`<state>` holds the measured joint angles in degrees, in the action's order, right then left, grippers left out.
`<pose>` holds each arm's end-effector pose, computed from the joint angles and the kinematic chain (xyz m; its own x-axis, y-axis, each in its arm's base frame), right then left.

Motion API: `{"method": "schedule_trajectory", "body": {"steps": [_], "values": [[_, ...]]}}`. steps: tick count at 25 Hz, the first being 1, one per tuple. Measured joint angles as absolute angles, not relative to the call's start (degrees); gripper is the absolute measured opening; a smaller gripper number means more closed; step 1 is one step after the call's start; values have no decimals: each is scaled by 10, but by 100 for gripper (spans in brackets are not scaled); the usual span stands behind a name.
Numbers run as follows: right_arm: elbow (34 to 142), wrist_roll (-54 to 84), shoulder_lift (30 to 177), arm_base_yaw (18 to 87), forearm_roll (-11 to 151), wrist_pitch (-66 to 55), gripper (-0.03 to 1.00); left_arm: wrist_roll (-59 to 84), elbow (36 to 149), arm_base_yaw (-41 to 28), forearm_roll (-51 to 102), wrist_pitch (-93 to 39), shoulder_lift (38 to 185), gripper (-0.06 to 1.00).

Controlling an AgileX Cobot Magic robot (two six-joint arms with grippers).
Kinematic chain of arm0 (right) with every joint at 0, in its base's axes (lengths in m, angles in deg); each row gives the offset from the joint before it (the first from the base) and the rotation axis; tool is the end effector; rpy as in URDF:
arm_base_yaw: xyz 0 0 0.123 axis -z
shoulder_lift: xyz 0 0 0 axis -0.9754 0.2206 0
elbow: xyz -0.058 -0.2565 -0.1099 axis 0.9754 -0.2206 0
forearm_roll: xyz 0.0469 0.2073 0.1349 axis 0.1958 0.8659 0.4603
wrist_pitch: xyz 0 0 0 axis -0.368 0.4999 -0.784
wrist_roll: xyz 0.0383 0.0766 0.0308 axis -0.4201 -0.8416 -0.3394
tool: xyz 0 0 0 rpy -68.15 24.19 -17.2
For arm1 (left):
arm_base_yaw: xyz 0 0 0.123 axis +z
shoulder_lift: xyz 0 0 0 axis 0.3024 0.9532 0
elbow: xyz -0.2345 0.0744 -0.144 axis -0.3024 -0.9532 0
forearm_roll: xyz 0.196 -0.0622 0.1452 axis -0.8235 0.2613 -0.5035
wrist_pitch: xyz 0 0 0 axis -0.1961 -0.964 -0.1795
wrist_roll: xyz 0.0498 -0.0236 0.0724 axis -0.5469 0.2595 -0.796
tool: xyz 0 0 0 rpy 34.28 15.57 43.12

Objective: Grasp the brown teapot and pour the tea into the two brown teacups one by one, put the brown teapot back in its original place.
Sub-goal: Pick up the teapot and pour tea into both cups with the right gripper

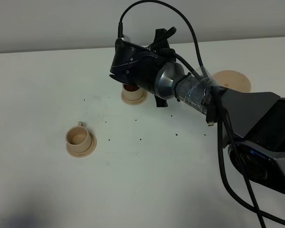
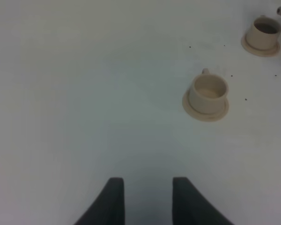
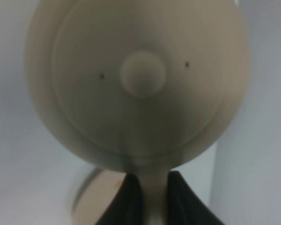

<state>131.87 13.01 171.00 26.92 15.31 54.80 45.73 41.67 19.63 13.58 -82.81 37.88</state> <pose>0.3744 0.3543 0.1794 -0.1729 -0.9622 0.2104 -0.7307 -0.0179 -0.6824 -0.0049 -0.0024 0.2796 -0.4310 -0.0172 -0.9022 -0.0146 0.9998 -0.0121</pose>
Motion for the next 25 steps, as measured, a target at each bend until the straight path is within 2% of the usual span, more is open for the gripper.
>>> {"method": "schedule_trajectory", "body": {"steps": [8, 15, 25], "values": [[1320, 70, 1682, 269, 230, 550, 12, 457, 417, 196, 136, -828, 379, 30], [1321, 48, 1627, 266, 386, 554, 12, 457, 417, 196, 136, -828, 379, 30], [1322, 52, 1625, 170, 411, 558, 12, 457, 417, 196, 136, -828, 379, 30]]}}
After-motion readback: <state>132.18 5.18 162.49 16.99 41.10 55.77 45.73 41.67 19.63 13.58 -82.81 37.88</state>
